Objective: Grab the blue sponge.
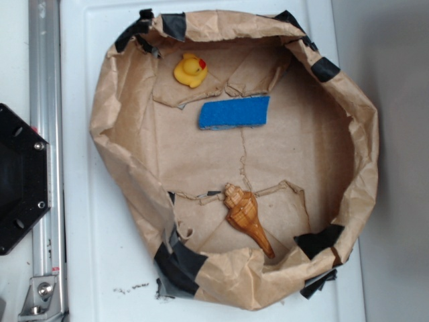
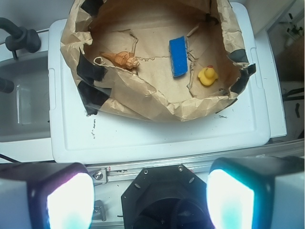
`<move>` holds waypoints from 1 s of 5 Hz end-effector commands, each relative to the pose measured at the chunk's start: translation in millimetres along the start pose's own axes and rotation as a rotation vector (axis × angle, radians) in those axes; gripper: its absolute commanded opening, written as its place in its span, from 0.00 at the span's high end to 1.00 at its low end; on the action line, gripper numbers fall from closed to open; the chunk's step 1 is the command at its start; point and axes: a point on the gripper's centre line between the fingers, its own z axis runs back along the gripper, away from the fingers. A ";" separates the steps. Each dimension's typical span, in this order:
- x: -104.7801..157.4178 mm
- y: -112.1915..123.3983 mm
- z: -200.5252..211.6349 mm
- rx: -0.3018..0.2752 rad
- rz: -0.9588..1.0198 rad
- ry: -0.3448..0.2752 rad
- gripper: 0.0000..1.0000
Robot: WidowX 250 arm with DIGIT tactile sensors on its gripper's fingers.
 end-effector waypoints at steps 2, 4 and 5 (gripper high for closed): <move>46.4 14.1 -38.6 -0.011 -0.097 -0.031 0.00; 125.5 38.4 -120.6 0.005 -0.113 -0.007 0.00; 133.4 54.8 -160.2 0.027 -0.080 0.062 0.00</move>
